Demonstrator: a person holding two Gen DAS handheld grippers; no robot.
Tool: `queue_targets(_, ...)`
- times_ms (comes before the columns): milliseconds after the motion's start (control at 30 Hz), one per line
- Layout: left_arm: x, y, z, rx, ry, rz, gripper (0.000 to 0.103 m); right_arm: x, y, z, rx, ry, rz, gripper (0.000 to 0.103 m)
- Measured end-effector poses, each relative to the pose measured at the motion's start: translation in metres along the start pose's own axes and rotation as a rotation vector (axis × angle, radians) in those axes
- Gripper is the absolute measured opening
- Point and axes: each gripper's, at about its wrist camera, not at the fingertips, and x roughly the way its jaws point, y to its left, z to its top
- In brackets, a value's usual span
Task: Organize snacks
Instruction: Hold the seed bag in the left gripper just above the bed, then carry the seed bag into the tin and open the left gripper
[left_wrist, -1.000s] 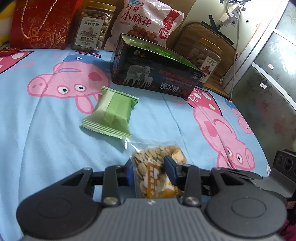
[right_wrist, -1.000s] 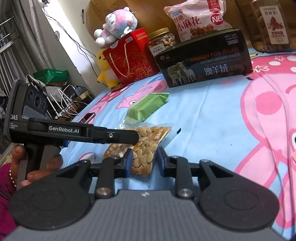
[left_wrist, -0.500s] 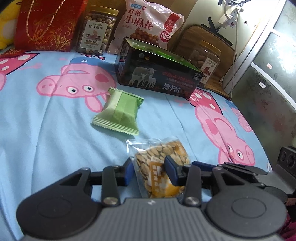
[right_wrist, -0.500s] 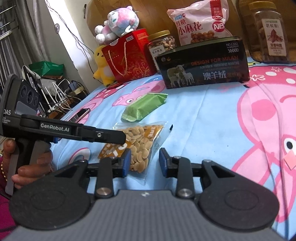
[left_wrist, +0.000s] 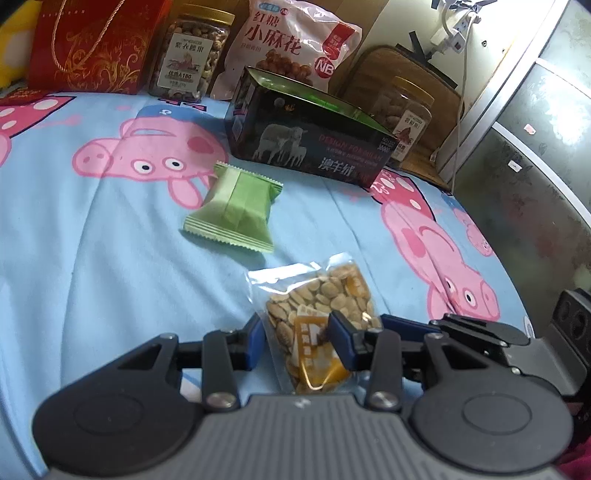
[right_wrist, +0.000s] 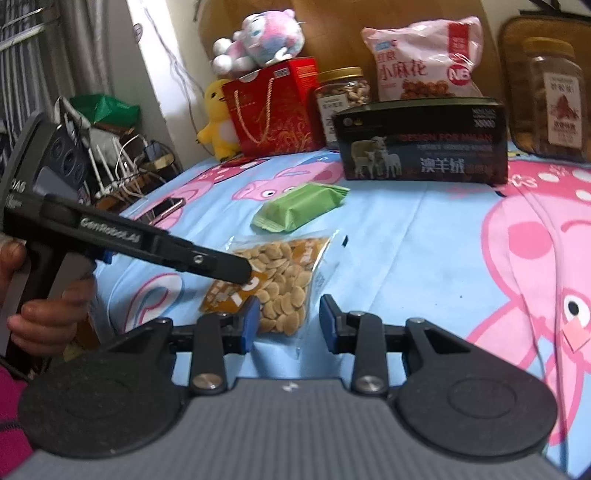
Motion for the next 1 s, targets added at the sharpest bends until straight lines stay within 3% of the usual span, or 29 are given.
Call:
queue_targets(300, -0.001, -0.004, 0.001, 0.015, -0.009, -0.010, 0.036, -0.002, 0.003, -0.001, -0.017, -0.009, -0.003, 0.024)
queue_targets(500, -0.014, -0.008, 0.007, 0.038, -0.065, -0.065, 0.036, -0.005, 0.003, 0.000, -0.013, -0.027, 0.006, 0.022)
queue_targets(767, -0.001, -0.009, 0.009, 0.064, -0.033, -0.028, 0.036, -0.002, 0.000, 0.000, -0.007, -0.015, 0.014, 0.021)
queue_targets(900, 0.006, -0.006, 0.016, 0.083, -0.006, -0.018, 0.036, -0.002, -0.007, 0.013, 0.020, -0.016, 0.039, 0.019)
queue_targets(1000, -0.005, -0.012, 0.038, 0.126, -0.054, -0.044, 0.036, -0.006, -0.015, 0.036, 0.027, -0.063, 0.055, 0.019)
